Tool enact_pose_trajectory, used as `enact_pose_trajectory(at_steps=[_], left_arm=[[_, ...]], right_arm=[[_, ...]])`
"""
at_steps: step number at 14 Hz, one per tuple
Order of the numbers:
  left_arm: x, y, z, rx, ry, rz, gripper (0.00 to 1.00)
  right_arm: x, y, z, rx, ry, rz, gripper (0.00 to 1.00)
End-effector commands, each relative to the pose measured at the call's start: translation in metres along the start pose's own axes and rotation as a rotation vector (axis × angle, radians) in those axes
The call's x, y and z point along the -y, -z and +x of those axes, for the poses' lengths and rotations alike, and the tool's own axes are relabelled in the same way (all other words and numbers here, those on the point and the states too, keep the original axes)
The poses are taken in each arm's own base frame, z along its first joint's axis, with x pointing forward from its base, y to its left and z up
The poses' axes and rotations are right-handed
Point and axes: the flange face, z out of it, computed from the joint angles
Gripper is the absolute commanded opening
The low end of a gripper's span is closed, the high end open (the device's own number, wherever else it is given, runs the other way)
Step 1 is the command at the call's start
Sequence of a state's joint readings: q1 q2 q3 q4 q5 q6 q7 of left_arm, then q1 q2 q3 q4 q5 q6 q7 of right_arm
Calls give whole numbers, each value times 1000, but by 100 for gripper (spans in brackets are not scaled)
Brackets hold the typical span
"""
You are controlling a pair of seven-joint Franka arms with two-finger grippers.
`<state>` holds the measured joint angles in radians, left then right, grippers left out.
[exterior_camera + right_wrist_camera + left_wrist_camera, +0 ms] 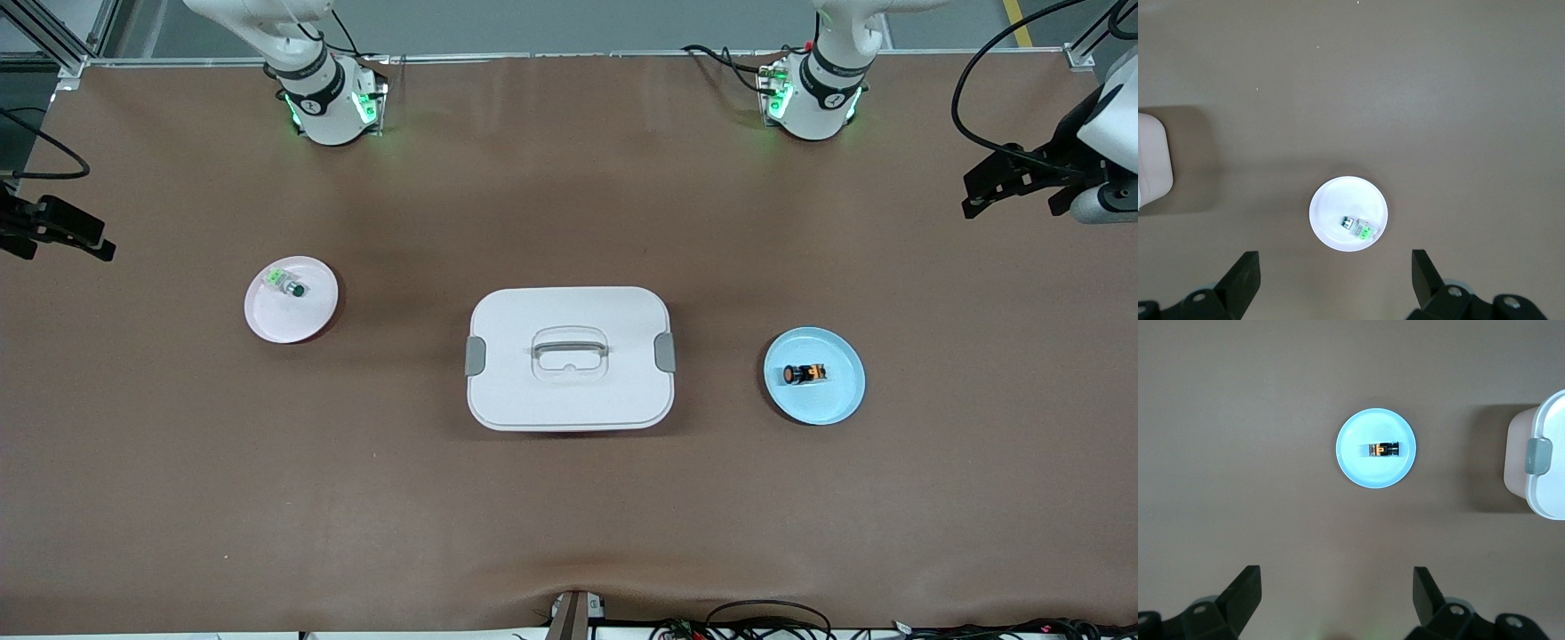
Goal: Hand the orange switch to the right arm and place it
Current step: 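Move the left gripper toward the orange switch on the blue plate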
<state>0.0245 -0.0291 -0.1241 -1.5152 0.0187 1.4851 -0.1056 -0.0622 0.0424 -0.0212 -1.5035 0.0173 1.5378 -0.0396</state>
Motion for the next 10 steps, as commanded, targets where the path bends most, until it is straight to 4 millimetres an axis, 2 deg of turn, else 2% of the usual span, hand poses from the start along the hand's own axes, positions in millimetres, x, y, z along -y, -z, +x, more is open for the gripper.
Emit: enact_pose_trajectory(at_steps=[1, 3, 6, 8, 10], left_arm=[[3, 4, 1, 6, 14, 8, 100], [5, 3, 2, 9, 8, 10, 100], [12, -16, 15, 36, 17, 11, 100], [29, -41, 30, 17, 47, 1, 100], [29, -69, 39, -14, 45, 4, 100]], right_arm=[[0, 4, -8, -12, -13, -12, 100], [-3, 4, -8, -12, -19, -12, 100], [-2, 4, -8, -12, -16, -12, 100], [-2, 4, -8, -12, -16, -12, 100], [-1, 4, -8, -12, -15, -12, 100]])
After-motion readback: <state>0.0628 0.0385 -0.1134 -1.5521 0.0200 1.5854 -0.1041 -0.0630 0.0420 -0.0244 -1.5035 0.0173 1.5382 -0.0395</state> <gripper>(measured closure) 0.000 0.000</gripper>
